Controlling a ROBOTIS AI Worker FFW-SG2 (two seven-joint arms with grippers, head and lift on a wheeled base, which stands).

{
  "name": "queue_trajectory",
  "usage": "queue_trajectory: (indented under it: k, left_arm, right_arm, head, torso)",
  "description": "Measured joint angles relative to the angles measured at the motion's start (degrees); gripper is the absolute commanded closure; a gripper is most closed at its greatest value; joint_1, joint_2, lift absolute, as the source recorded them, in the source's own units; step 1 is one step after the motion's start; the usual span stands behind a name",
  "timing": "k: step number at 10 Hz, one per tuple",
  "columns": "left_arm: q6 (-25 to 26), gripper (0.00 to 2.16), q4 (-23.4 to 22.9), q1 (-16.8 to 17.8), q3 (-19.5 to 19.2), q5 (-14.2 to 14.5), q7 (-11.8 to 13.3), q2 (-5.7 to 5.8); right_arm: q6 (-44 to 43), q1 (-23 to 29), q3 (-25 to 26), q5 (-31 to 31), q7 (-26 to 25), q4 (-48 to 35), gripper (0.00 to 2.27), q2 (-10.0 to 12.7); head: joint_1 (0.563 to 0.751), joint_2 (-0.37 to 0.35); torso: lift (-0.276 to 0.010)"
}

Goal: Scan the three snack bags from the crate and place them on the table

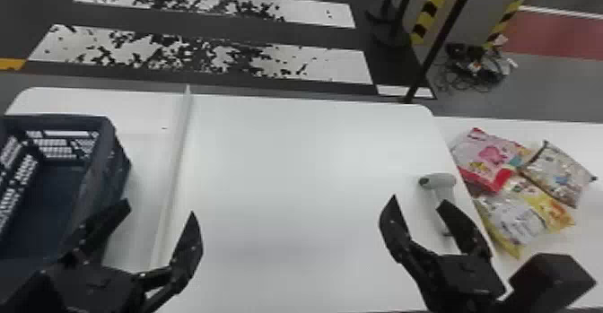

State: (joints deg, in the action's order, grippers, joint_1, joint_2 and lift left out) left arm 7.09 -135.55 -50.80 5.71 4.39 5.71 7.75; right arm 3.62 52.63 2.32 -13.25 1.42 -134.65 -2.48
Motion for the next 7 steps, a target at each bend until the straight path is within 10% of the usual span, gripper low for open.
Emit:
queue_trajectory:
  k: [7]
  left_arm:
    - [1.54,0.0,0.03,0.34,-0.01,0.96,-0.87,0.15]
  right_arm:
    - [3.85,-0.94,-0.71,0.82,-1.37,-0.08,0.0,0.28]
  head:
    - [0.695,-0.141]
  torso:
    - [-0.062]
